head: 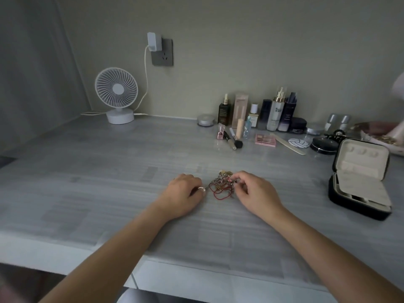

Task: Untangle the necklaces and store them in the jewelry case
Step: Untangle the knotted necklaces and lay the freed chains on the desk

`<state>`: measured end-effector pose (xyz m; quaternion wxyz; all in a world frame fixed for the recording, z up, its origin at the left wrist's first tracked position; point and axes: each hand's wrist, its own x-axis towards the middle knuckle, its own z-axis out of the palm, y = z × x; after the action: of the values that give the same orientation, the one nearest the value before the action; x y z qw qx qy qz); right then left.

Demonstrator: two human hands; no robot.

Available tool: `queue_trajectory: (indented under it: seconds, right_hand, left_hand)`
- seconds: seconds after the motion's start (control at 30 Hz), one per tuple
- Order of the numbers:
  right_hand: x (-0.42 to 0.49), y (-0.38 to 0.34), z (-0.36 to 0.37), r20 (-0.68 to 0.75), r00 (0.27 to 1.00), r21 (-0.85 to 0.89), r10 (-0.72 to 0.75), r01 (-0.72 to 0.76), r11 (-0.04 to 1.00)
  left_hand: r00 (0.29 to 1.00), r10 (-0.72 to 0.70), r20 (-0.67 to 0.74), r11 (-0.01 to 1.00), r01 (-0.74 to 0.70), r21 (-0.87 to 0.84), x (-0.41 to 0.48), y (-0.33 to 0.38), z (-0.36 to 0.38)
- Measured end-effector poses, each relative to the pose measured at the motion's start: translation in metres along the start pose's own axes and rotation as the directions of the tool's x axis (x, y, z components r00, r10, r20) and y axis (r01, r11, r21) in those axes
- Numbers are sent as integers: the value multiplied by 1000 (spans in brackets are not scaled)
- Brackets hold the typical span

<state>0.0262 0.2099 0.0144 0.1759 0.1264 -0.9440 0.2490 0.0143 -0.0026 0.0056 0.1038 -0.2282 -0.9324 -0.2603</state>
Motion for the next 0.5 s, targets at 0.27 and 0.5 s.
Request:
queue_trajectory:
  seconds: [0.27,0.5]
  right_hand:
    - [-3,-11,-7,1,990,53,-141,141,989]
    - [13,-35,-24,84,968,-73,-235,241,968]
  left_hand:
    - [964,-259,67,897,266,-353,9,5,-8]
    - [927,-335,169,788,374,-489,46,48,-31]
